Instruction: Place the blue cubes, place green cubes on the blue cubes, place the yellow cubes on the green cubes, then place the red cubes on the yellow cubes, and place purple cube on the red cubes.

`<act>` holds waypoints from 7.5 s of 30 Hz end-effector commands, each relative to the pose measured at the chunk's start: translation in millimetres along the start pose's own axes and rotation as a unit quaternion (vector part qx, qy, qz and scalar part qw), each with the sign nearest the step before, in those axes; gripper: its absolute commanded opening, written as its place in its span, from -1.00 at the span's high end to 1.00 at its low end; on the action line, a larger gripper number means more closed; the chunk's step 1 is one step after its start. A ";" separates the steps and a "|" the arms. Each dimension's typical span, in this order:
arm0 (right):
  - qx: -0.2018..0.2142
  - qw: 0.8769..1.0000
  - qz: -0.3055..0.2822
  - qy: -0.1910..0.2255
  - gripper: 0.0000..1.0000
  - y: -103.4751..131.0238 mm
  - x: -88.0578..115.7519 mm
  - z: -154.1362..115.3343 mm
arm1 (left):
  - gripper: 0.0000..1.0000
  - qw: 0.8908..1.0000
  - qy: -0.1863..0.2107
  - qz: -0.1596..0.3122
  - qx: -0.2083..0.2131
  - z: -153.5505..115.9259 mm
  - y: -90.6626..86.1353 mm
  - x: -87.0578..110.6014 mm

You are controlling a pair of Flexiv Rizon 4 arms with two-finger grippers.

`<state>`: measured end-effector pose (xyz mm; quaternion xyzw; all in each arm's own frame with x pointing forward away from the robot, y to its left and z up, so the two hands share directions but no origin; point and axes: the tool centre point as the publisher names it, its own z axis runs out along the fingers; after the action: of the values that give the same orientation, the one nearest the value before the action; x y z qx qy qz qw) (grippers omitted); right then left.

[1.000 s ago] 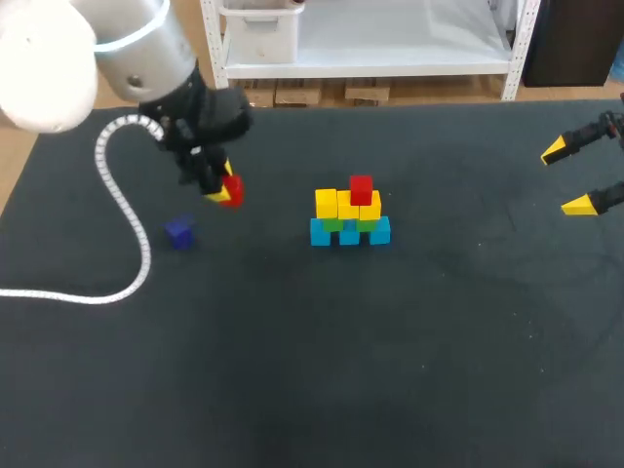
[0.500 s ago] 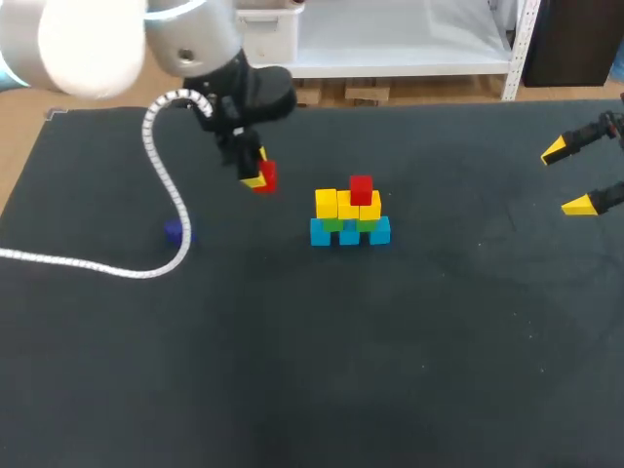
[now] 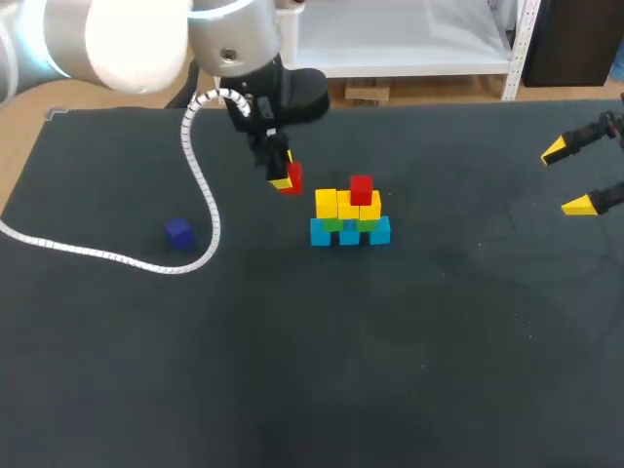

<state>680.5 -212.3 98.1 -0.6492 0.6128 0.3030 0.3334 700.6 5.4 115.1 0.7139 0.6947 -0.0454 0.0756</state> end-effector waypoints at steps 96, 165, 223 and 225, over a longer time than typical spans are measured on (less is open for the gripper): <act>0.000 1.000 0.000 -0.001 -1.00 -0.4 0.4 0.4 | 0.74 0.999 -0.032 -0.011 0.039 37.2 5.4 -58.8; 0.000 1.000 0.000 -0.001 -1.00 -0.4 0.4 0.4 | 0.01 0.998 -0.038 -0.013 0.039 35.4 5.2 -61.2; 0.000 1.000 0.000 -0.001 -1.00 -0.4 0.4 0.4 | -1.00 0.920 0.048 0.382 0.070 55.8 1.6 184.7; 0.000 1.000 0.000 -0.001 -1.00 -0.4 0.4 0.4 | -1.00 0.923 0.044 0.376 0.070 58.6 2.3 185.7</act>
<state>680.4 -212.3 98.1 -0.6492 0.6128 0.3030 0.3334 704.2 180.0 29.8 0.9278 0.3722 -0.0248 0.0082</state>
